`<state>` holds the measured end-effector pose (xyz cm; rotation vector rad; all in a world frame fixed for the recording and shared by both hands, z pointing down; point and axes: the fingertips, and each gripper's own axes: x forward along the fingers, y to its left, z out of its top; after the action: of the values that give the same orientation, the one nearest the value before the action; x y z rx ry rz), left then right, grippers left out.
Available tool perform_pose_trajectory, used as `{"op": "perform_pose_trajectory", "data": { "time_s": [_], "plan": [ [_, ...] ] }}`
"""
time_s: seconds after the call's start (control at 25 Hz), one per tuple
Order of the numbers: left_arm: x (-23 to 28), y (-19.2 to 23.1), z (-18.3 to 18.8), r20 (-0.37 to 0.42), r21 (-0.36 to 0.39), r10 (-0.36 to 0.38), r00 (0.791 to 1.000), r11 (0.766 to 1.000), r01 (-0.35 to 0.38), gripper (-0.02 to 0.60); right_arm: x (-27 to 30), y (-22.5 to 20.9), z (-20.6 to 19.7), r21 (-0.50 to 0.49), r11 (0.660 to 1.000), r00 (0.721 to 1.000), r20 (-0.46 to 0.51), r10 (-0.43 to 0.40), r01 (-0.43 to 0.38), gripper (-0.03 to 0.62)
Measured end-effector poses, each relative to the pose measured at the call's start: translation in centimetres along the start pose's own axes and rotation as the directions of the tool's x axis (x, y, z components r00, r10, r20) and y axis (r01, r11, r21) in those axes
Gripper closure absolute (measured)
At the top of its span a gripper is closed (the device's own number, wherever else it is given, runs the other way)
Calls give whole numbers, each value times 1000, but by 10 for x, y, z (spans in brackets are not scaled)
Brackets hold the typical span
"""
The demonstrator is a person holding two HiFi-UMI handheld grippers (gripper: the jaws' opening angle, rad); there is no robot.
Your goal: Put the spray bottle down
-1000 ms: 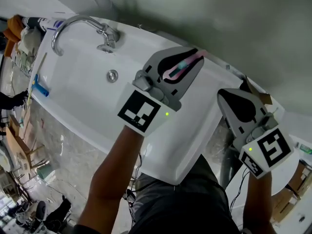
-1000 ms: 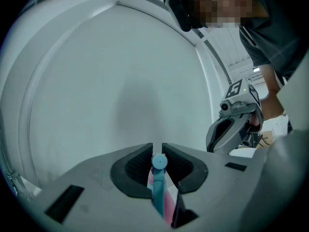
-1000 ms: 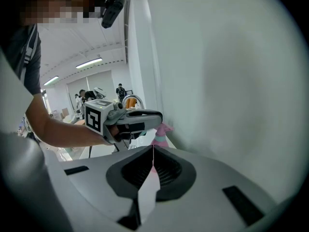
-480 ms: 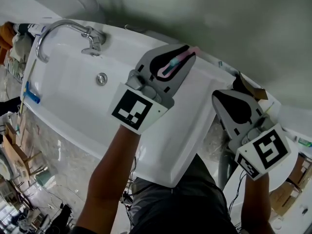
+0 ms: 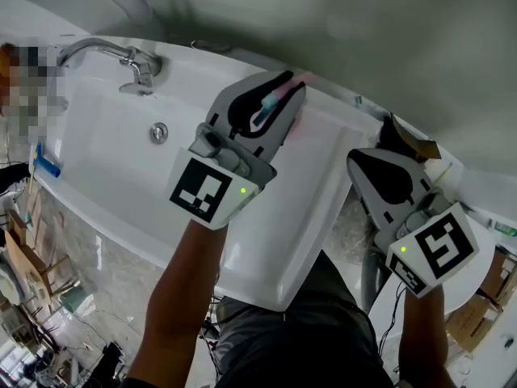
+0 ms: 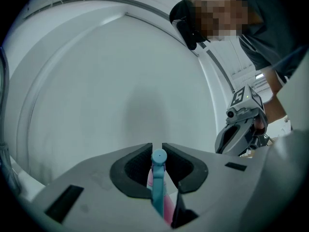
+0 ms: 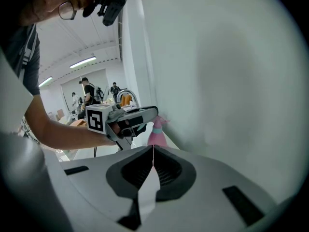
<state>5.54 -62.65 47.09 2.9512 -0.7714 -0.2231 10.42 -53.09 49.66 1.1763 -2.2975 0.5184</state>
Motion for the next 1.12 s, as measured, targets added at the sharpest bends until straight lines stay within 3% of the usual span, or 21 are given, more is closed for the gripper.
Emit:
{"op": "perform_pose_trajectory", "data": {
  "time_s": [0.72, 1.12],
  "plan": [
    [-35, -31, 8, -65, 80, -54, 996, 995, 59, 483, -6, 28, 9, -28, 999, 1000, 2, 27, -27, 585],
    [-56, -35, 34, -25, 78, -45, 999, 996, 47, 454, -8, 36, 14, -40, 999, 999, 7, 35, -35, 585]
  ]
}}
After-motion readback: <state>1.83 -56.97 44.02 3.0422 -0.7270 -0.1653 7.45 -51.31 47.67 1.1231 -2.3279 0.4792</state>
